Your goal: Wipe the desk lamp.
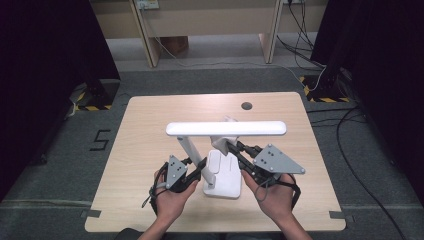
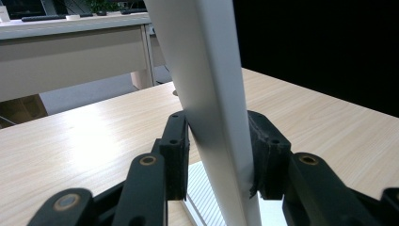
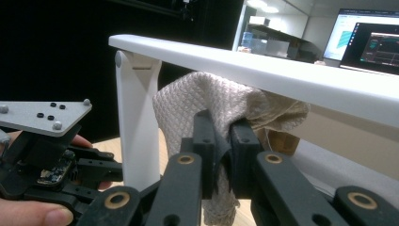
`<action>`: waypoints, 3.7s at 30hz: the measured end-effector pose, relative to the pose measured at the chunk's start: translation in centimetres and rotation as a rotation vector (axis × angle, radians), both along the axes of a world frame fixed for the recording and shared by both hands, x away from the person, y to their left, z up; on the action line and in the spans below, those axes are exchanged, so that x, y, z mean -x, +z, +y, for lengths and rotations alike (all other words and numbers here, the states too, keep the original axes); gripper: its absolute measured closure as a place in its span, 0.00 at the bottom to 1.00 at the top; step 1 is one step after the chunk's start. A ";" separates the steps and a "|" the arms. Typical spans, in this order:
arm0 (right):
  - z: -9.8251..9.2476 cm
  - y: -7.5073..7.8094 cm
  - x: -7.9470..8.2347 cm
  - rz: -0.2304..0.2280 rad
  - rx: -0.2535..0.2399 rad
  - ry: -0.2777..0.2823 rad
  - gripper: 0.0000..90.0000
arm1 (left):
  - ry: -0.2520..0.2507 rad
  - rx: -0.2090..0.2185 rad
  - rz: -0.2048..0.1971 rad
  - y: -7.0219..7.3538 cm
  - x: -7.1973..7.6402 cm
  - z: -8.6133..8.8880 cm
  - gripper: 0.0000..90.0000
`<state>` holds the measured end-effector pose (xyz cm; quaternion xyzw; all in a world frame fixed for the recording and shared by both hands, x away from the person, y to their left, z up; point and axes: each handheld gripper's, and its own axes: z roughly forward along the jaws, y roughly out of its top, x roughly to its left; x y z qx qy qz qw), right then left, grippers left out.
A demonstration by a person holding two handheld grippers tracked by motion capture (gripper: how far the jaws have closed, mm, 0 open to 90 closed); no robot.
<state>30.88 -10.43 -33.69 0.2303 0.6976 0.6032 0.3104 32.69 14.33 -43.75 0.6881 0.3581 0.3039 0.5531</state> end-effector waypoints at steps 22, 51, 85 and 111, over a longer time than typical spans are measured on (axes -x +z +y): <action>3.0 -0.3 -0.3 0.006 -0.018 0.037 0.93 | 0.002 -0.006 -0.004 0.0 0.0 -0.1 0.69; 6.3 -1.2 -0.4 0.050 -0.027 0.096 0.93 | 0.005 -0.016 -0.009 0.0 0.1 -0.1 0.69; 7.7 -3.0 -1.0 0.103 0.068 0.069 0.94 | 0.005 -0.039 -0.025 0.0 0.3 -0.3 0.70; 7.5 -3.7 -1.1 0.135 0.096 0.069 0.94 | -0.157 0.005 -0.021 3.6 4.2 6.3 0.40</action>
